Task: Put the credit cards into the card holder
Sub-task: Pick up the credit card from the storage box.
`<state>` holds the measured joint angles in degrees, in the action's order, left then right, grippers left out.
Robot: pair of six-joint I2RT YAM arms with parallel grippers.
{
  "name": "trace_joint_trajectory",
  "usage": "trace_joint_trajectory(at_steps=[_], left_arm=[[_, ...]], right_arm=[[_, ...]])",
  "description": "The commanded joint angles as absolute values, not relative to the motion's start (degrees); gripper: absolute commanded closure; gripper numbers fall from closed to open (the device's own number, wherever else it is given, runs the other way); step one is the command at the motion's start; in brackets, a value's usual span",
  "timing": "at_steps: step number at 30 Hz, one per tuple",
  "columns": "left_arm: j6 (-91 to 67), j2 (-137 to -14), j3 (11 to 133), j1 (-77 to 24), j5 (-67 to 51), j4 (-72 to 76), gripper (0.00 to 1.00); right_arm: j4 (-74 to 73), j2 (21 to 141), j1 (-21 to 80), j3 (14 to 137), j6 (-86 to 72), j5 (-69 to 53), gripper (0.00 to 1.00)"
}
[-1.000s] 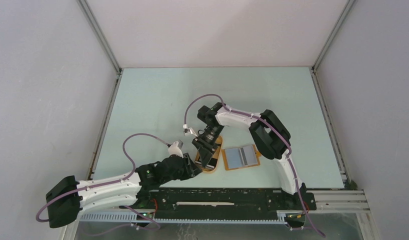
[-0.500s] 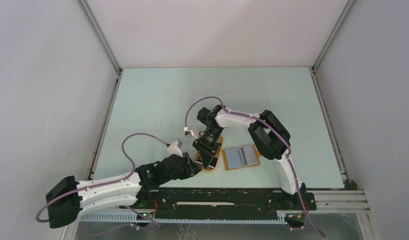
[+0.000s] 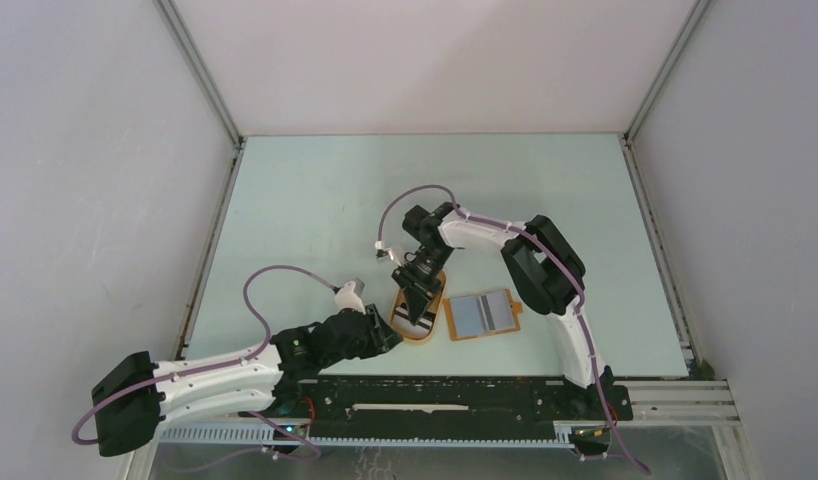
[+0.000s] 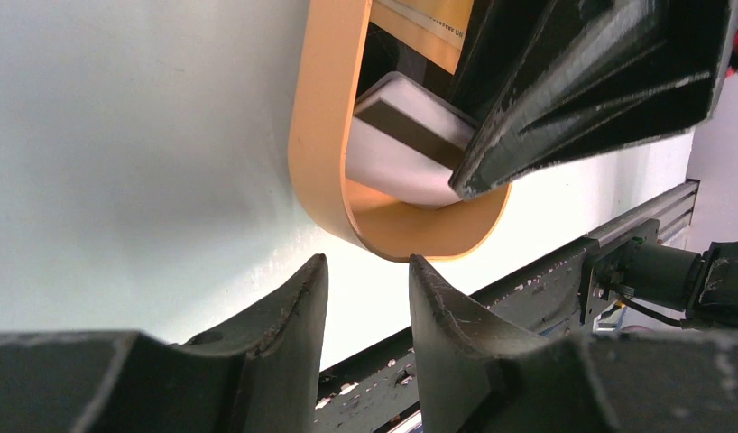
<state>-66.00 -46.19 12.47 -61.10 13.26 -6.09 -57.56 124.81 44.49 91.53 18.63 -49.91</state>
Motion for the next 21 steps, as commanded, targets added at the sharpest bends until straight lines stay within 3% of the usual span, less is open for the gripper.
trace_joint_trajectory(at_steps=[1,4,10,21], left_arm=[[-64.33,-46.78,15.35,-60.39,15.91,-8.82,0.57],[-64.27,-46.54,15.21,-60.41,15.91,-8.85,0.57],[-64.33,-46.49,15.12,-60.38,16.01,-8.85,0.57],[-64.27,-46.23,15.14,-60.38,16.02,-9.11,0.57]], right_arm=[[-57.10,124.18,43.78,92.23,18.35,-50.43,0.69],[-58.03,125.45,43.13,92.81,18.78,-51.44,0.75],[-59.01,125.62,42.71,93.16,19.68,-53.44,0.61],[-60.81,124.77,40.95,93.77,20.90,-56.11,0.60]])
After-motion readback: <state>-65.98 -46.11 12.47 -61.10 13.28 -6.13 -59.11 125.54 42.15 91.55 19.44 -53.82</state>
